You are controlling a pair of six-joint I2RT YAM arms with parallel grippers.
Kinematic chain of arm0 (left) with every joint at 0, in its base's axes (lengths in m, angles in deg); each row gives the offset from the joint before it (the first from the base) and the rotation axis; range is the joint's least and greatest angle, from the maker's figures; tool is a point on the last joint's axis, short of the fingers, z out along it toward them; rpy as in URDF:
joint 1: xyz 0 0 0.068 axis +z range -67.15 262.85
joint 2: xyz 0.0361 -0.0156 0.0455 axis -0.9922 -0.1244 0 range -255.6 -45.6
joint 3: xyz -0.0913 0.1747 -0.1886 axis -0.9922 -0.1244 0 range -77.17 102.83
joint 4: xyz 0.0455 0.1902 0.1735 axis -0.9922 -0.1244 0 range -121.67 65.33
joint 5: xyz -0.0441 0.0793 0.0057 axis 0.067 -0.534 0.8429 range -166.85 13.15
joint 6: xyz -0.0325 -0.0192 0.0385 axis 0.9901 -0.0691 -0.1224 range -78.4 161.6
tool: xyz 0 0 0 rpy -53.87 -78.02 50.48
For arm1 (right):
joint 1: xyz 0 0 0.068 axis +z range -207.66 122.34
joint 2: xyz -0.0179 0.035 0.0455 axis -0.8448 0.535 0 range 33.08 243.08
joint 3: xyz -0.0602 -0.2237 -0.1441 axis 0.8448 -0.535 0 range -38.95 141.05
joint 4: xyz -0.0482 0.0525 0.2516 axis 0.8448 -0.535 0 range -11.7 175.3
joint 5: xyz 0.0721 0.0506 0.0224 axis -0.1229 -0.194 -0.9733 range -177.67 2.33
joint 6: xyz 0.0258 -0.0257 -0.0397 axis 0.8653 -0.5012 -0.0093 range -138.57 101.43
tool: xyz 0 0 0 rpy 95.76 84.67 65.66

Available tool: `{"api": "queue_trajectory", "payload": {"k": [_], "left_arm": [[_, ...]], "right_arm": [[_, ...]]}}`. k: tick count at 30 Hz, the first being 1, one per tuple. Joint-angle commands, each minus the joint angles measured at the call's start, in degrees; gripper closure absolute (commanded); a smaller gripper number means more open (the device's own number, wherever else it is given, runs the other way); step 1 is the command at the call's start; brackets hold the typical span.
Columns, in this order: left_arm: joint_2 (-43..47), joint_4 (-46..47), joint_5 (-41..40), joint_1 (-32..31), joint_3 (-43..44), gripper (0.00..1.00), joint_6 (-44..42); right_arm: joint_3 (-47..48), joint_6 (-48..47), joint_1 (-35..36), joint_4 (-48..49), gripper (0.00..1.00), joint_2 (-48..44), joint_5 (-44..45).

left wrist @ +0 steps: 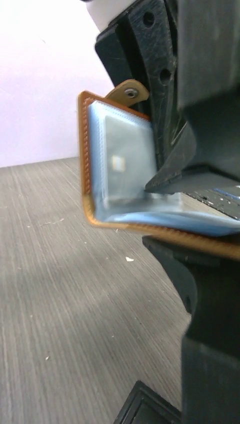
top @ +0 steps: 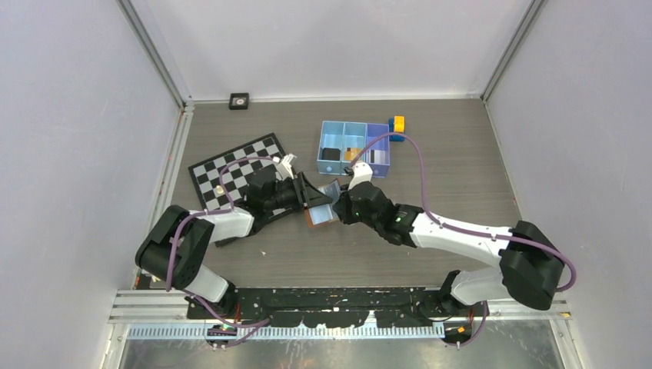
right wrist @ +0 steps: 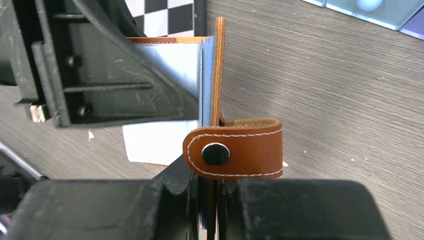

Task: Take the credit cards out of the card holder
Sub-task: Remove the credit card from the card holder.

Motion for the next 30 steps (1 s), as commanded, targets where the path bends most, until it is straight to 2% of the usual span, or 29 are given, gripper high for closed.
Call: {"api": "queue_trajectory", "payload": {"k": [1,5,7,9,10,11,14,18,23,30], "left_arm": [[-0.83,9.47,2.26,1.56,-0.1,0.69,2.96],[-1.0,15.55,4.05,2.34,-1.27,0.89,5.37],[-0.76,16.73,4.11,2.62,-1.75,0.95,5.61],[-0.48,15.96,4.08,2.91,-1.62,1.0,5.35],[-0.36,15.66,4.02,3.0,-1.59,1.0,5.16],[-0.34,15.16,3.93,3.17,-1.61,1.0,5.1],[-0.22,13.39,3.38,3.91,-1.61,1.0,4.99],[-0.5,12.49,3.27,4.56,-1.61,1.0,5.12],[-0.18,10.54,2.54,5.02,-1.67,1.0,4.63],[0.04,9.25,2.55,5.05,-1.34,1.0,4.1]], "right_arm": [[-2.5,2.89,-2.6,10.05,0.98,-4.51,-7.06],[-5.86,7.31,-7.52,17.47,0.95,-5.1,-20.77],[-7.36,9.79,-10.03,21.04,0.88,-4.78,-25.28],[-8.61,12.16,-12.09,23.8,0.76,-4.17,-28.67],[-8.85,12.99,-12.94,24.55,0.7,-4.1,-30.04],[-9.19,13.77,-13.72,25.16,0.59,-4.2,-30.88],[-10.95,15.06,-15.49,27.09,0.52,-5.96,-31.55],[-12.54,15.32,-16.56,27.55,0.53,-9.49,-30.54],[-12.88,15.52,-16.75,27.57,0.65,-10.39,-29.94],[-13.07,15.33,-16.77,27.15,0.67,-11.16,-29.09]]}}
